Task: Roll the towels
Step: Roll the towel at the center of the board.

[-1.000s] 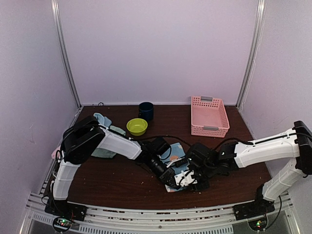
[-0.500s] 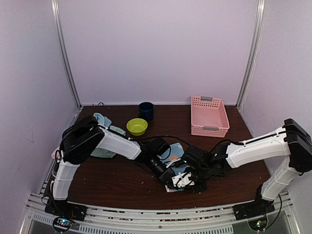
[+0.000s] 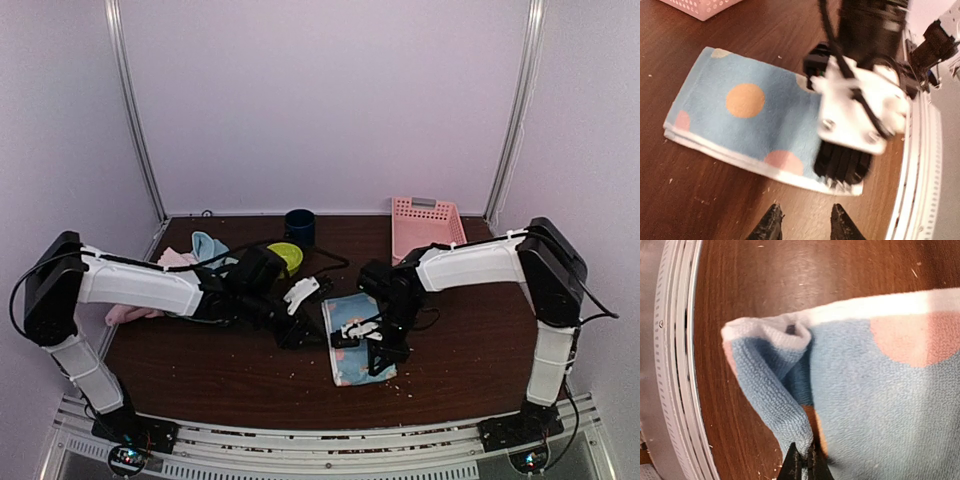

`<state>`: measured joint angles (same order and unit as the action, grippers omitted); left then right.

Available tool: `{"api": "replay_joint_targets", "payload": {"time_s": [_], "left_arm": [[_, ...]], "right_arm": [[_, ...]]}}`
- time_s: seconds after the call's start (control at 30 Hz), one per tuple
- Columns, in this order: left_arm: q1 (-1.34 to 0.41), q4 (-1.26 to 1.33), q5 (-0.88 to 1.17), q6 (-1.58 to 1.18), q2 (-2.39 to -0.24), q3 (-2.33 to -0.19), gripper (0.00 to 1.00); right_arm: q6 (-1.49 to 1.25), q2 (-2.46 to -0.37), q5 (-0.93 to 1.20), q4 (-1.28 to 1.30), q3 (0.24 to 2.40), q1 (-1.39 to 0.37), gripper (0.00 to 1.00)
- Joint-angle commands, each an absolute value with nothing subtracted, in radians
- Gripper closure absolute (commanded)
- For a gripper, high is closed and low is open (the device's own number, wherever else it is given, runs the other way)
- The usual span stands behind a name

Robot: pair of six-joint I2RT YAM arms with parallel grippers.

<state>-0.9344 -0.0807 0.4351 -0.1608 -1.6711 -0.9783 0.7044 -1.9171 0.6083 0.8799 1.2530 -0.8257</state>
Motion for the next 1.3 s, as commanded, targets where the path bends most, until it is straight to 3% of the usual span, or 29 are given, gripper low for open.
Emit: {"api": "replay_joint_targets", "payload": {"time_s": [0.0, 0.17, 0.4, 0.83, 1.0, 1.27], "left_arm": [[-1.037, 0.067, 0.097, -0.018, -1.501, -0.833, 0.64], [-1.172, 0.098, -0.081, 0.135, -1.455, -0.792, 0.62], [-1.359, 0.071, -0.226, 0.357, -1.649, -0.906, 0.61], [-1.361, 0.001, -0.231, 0.512, -1.888, -1.096, 0.63], [-1.359, 0.001, -0.375, 0.524, -1.993, -1.124, 0.64], [-1.359, -0.033, -0.405, 0.498, -2.062, -1.147, 0.77]], "right_arm": [[0.701, -2.057, 0.706, 1.019, 1.367, -0.754, 1.00], [0.679, -2.133, 0.723, 1.025, 1.398, -0.724, 1.00], [0.669, -2.168, 0.713, 1.003, 1.390, -0.721, 1.00], [0.678, -2.188, 0.721, 0.998, 1.384, -0.719, 1.00], [0.684, -2.196, 0.721, 0.996, 1.381, -0.719, 1.00], [0.704, -2.192, 0.738, 1.014, 1.378, -0.719, 1.00]]}}
